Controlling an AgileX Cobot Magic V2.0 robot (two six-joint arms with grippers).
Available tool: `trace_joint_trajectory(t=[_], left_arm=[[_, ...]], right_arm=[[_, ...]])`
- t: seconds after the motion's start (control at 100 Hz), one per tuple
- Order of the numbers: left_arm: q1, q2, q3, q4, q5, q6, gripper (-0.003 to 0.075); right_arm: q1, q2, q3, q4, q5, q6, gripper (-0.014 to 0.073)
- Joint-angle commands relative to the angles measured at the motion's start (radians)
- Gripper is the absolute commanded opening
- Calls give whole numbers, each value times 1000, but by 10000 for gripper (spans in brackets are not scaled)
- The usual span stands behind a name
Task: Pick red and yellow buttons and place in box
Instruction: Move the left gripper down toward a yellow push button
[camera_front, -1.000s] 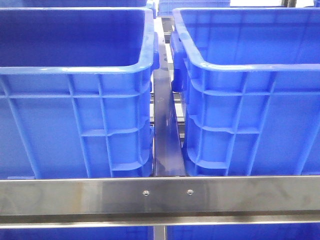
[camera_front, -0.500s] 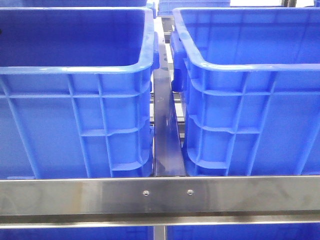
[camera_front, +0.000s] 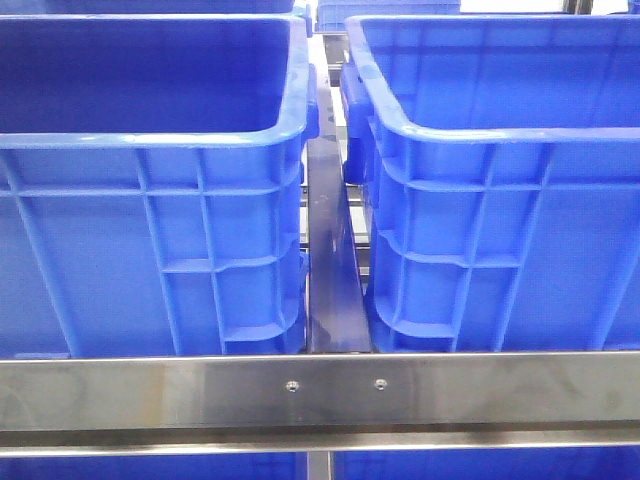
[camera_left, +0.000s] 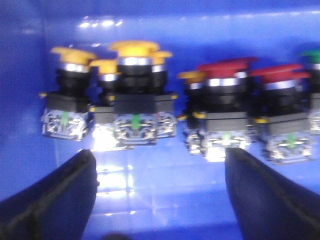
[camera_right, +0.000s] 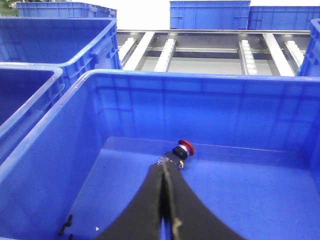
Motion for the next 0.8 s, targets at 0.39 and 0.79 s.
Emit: trace_joint_trajectory(t=[0.39, 0.79], left_arm=[[2, 45, -37, 21, -97, 2, 492], [13, 102, -37, 32, -135, 2, 492]], right_arm=[[-9, 1, -27, 10, -50, -11, -68], [-9, 1, -27, 10, -50, -11, -68]])
